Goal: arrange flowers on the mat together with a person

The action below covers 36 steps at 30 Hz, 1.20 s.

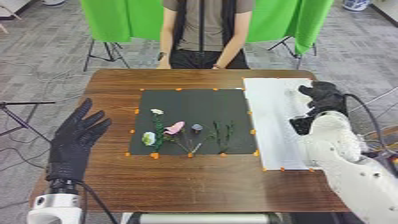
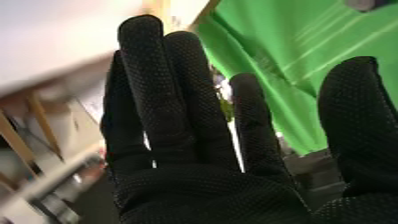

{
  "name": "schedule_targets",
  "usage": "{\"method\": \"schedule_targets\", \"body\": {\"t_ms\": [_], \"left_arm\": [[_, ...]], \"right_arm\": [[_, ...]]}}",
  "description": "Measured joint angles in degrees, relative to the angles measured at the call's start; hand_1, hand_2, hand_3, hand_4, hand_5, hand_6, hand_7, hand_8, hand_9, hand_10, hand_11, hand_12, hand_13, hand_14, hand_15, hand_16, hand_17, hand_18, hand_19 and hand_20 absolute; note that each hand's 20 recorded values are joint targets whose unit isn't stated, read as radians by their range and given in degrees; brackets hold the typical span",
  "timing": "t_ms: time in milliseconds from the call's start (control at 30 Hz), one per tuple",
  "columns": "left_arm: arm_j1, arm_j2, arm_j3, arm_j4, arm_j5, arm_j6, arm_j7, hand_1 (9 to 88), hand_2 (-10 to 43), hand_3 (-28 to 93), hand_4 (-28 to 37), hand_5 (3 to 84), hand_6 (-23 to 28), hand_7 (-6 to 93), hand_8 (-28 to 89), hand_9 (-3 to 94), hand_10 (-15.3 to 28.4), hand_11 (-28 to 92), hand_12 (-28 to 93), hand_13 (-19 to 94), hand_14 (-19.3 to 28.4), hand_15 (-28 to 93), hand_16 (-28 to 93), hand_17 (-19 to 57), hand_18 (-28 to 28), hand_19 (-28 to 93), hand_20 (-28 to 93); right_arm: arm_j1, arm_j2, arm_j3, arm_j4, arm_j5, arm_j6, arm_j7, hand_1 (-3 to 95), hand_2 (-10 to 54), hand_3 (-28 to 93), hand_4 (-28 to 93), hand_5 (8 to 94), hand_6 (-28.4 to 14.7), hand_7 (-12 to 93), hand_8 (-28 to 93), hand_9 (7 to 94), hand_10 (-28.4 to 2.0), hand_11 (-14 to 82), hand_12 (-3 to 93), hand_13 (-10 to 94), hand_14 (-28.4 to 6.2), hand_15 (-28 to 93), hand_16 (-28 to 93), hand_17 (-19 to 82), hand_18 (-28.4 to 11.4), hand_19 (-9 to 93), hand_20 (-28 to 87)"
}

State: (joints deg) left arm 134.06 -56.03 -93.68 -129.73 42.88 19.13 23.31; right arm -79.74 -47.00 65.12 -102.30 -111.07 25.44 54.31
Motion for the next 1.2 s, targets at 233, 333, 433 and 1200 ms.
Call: {"method": "schedule_targets", "body": {"t_ms": [233,333,433,1200], "left_arm": [[0.16,0.25,0.0,-0.26,-0.05,0.12,0.23,21.4,5.1,79,-27.6,33.1,5.1,8.6,-8,34.9,16.9,19,10,27,22.9,35,-5,-6.8,24.9,53,5],[0.06,0.28,0.0,-0.28,-0.05,0.12,0.26,21.4,5.2,79,-27.5,33.1,5.1,8.6,-8,34.9,17.0,19,10,27,22.8,35,-5,-6.8,24.9,53,5],[-0.12,0.28,0.0,-0.28,0.02,0.08,0.16,21.3,5.1,79,-27.4,33.1,5.1,8.6,-8,34.9,17.0,19,10,27,22.9,35,-5,-6.8,24.9,53,5],[-1.29,-0.4,-0.03,-0.4,-0.26,-0.39,-0.37,21.4,5.1,79,-27.4,33.2,5.1,8.6,-8,34.9,17.0,19,11,27,23.3,37,-5,-6.8,25.1,53,5]], "right_arm": [[12.95,1.11,-9.84,10.1,-1.74,-12.59,6.39,31.2,-2.1,67,-22,37.1,-1.6,11,-12,69.2,-20.2,23.3,13.7,69,-16.8,54,9,25,-27.9,74,9],[18.05,1.11,-13.87,14.43,-2.37,-19.61,8.38,32.9,-3.0,67,-22,37.1,-1.9,11,-11,69.6,-20.3,23.0,13.9,70,-16.5,54,9,25,-28.1,74,7],[21.48,1.1,-15.4,17.43,-2.16,-24.3,8.61,34.5,-4.3,68,-22,37.1,-1.1,11,-11,69.2,-20.1,22.6,14.0,70,-16.3,53,9,25,-27.9,74,6],[26.83,-0.43,-14.87,24.42,3.36,-38.6,3.11,37.9,-9.0,72,-26,38.1,2.7,13,-13,57.1,-19.4,14.0,12.8,63,-16.2,47,10,21,-27.1,66,4]]}}
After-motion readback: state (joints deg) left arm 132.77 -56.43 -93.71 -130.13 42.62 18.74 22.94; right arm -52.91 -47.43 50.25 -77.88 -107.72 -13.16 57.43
